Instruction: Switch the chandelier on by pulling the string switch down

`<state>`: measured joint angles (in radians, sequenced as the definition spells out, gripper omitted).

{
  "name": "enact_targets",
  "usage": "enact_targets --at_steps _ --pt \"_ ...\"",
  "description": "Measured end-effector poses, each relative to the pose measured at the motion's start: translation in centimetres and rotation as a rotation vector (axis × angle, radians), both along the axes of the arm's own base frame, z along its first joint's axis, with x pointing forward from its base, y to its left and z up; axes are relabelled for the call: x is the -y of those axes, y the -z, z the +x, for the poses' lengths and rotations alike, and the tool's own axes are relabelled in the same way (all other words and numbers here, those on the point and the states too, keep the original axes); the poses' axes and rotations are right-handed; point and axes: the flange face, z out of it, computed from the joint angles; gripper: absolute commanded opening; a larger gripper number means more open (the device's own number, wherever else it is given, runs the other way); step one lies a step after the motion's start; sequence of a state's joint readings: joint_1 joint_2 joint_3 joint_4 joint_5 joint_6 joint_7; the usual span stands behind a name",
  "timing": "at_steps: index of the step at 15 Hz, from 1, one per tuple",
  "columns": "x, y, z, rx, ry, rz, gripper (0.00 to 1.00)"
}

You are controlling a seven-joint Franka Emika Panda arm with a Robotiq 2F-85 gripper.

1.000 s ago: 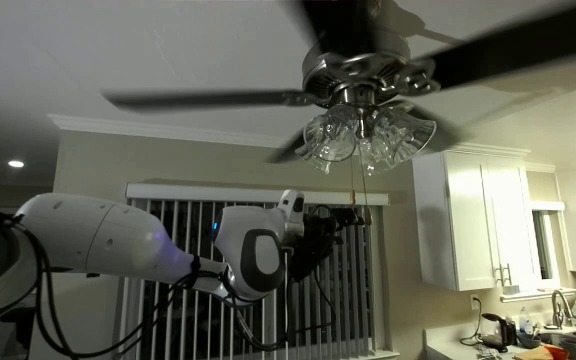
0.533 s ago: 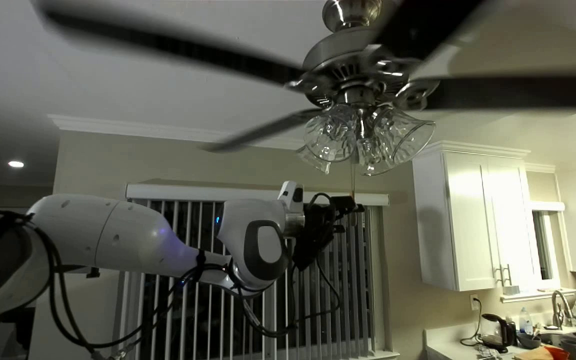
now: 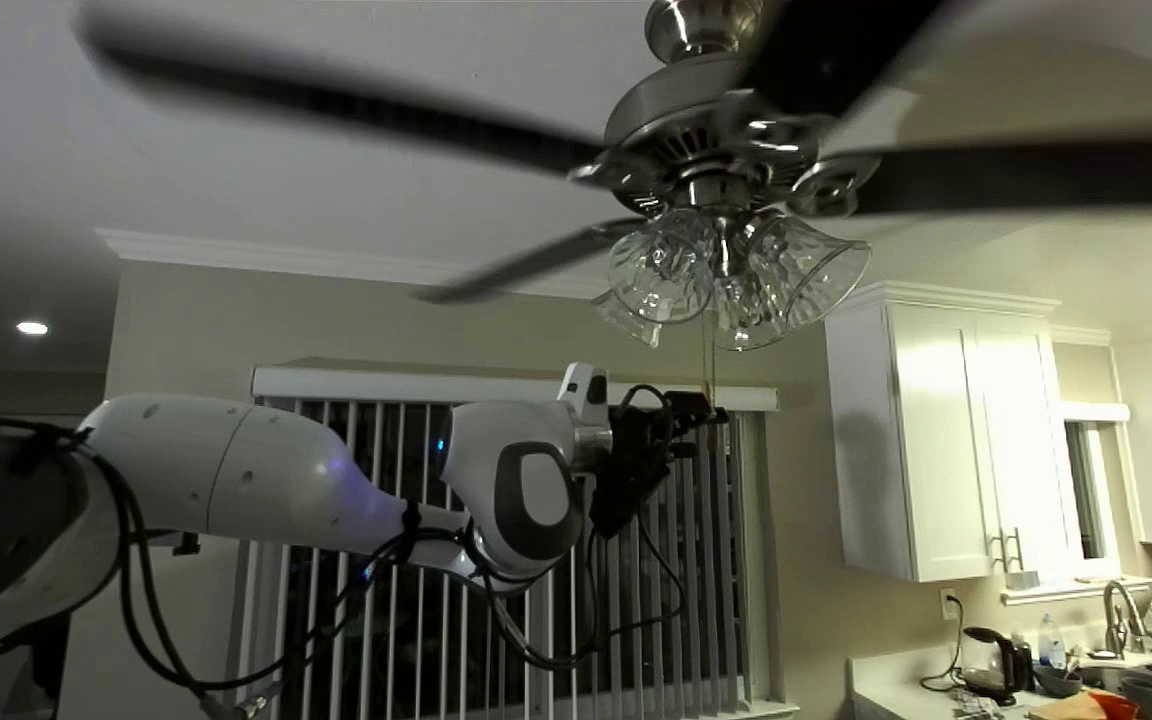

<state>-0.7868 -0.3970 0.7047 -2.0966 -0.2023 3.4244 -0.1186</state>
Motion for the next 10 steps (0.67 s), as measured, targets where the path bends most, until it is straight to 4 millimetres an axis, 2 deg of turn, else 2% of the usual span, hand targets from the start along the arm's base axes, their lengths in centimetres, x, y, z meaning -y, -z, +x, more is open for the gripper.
enact_targets --at_steps 7,8,10 --pt "0.13 0.23 0.38 0.015 0.006 -0.014 0.06" --pt "0.12 0.21 0.4 0.017 0.006 -0.015 0.03" --pt "0.1 -0.04 0.43 0.022 0.007 -0.017 0.07"
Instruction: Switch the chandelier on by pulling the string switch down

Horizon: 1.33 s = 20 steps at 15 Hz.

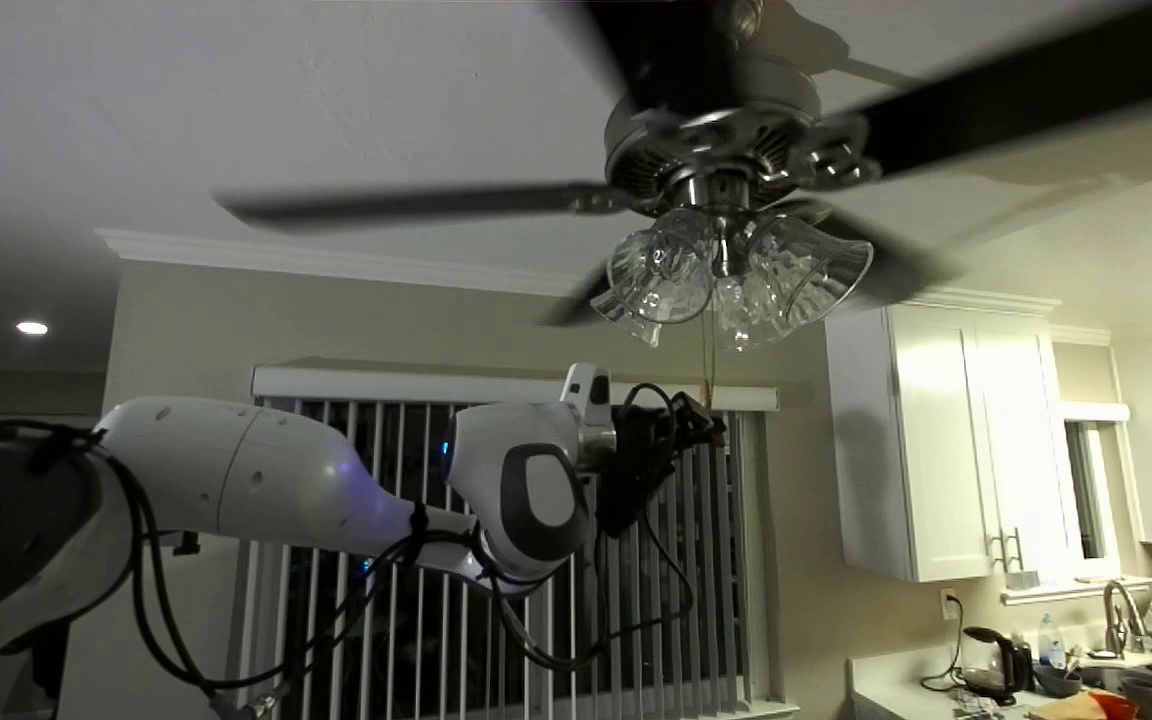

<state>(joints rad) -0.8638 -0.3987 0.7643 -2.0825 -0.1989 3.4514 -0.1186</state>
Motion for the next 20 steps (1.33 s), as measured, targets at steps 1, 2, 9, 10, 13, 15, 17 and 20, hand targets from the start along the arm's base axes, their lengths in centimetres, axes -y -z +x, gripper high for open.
enact_targets --at_steps 1,2,9,10,13,15,17,20 --pt "0.0 -0.2 0.0 0.004 -0.001 -0.001 0.07" --pt "-0.1 -0.4 0.0 0.008 -0.001 -0.002 0.07" --pt "0.8 -0.2 0.3 0.003 0.021 -0.005 0.07" --pt "1.2 0.3 0.5 -0.009 0.029 -0.002 0.07" --pt "2.6 1.1 0.9 -0.026 0.052 0.016 0.07" --pt "3.5 1.2 1.1 -0.026 0.067 0.027 0.07" --pt "4.3 1.2 1.2 -0.024 0.078 0.039 0.07" --pt "4.8 1.1 1.4 -0.02 0.085 0.047 0.44"
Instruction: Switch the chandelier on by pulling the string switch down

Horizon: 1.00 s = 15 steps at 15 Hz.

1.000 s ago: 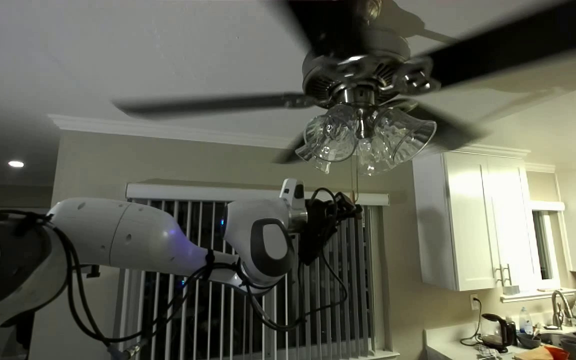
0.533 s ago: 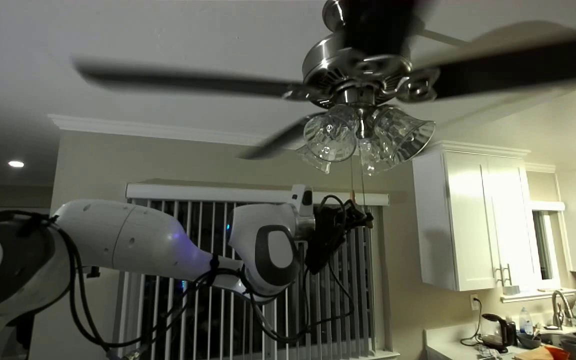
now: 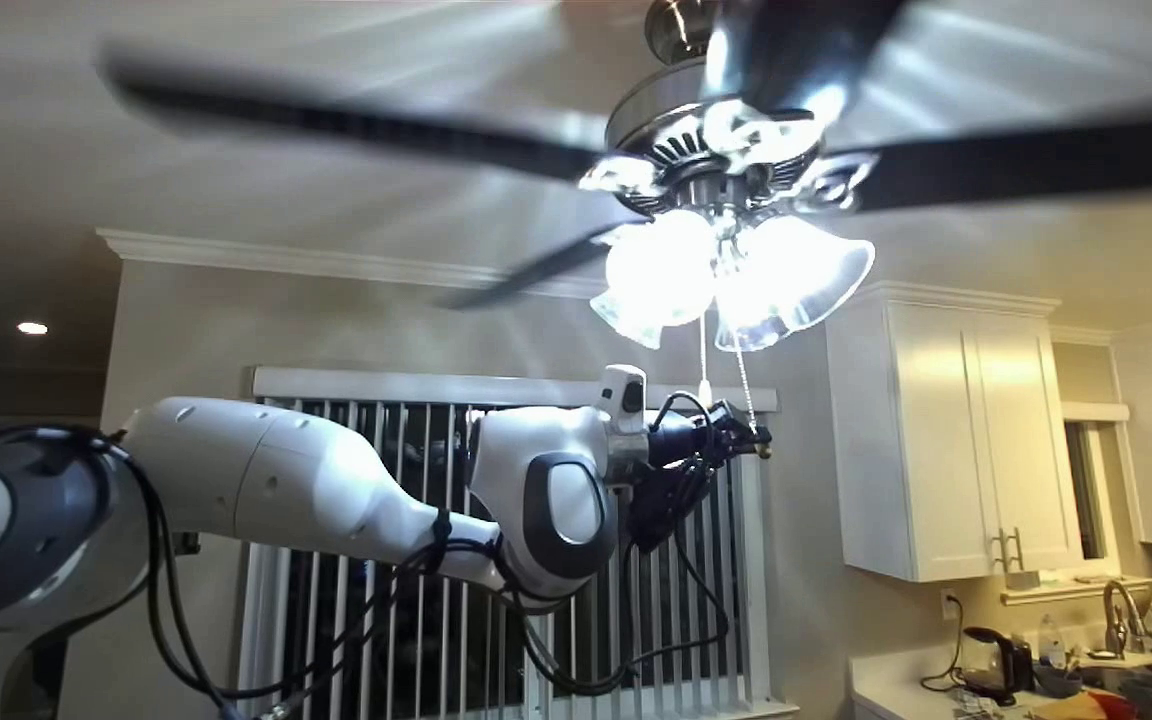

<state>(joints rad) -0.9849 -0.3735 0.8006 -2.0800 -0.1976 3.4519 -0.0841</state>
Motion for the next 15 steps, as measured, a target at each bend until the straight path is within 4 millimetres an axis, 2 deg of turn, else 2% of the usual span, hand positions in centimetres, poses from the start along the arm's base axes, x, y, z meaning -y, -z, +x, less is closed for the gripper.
enact_targets --at_steps 2,8,10,15 --pt "0.2 0.5 0.3 -0.011 0.004 0.005 0.56" --pt "1.3 4.2 1.7 -0.084 0.013 0.029 0.95" --pt "1.4 5.1 2.0 -0.102 0.01 0.039 1.0" --pt "0.9 7.1 3.1 -0.214 0.015 0.079 1.0"
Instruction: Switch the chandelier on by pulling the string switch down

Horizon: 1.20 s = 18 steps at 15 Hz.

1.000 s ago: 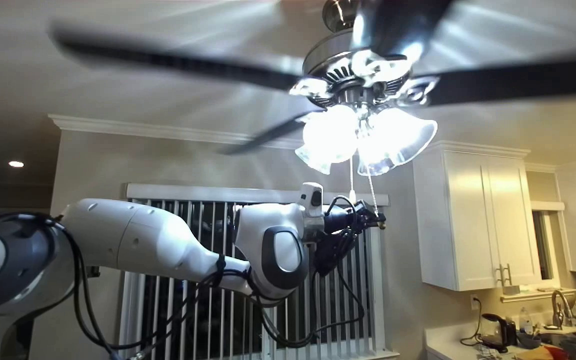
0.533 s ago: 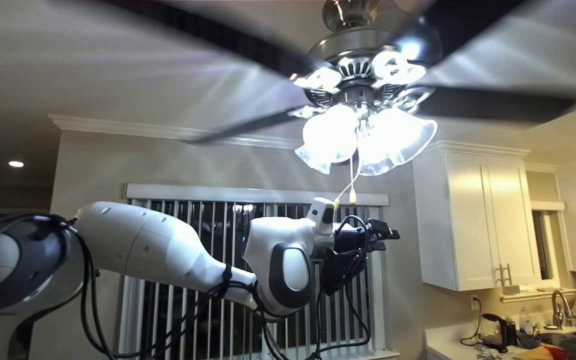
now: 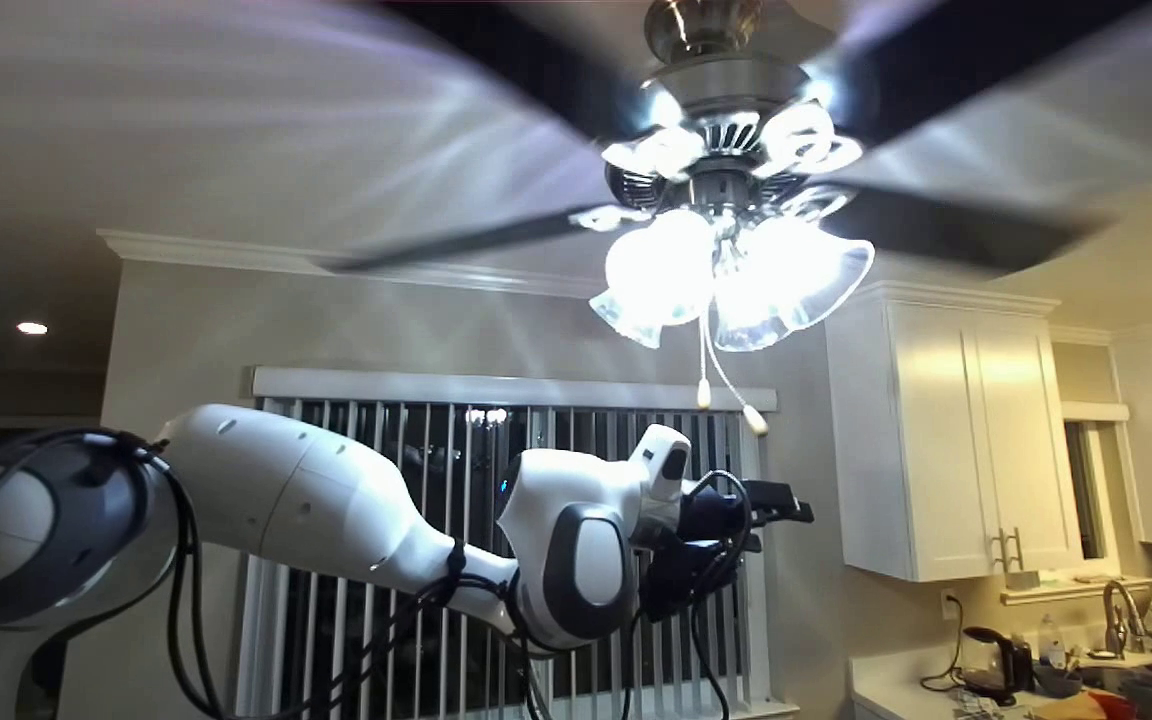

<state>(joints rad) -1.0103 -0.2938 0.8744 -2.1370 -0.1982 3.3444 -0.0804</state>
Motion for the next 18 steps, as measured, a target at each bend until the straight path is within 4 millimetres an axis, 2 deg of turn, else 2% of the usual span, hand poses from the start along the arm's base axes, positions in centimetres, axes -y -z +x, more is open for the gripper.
enact_targets --at_steps 5,13,18 --pt "-0.9 1.2 0.5 -0.12 0.013 0.026 1.0" --pt "-0.4 2.0 0.6 -0.26 0.063 0.051 1.0" --pt "-0.6 2.0 0.5 -0.285 0.068 0.058 1.0"
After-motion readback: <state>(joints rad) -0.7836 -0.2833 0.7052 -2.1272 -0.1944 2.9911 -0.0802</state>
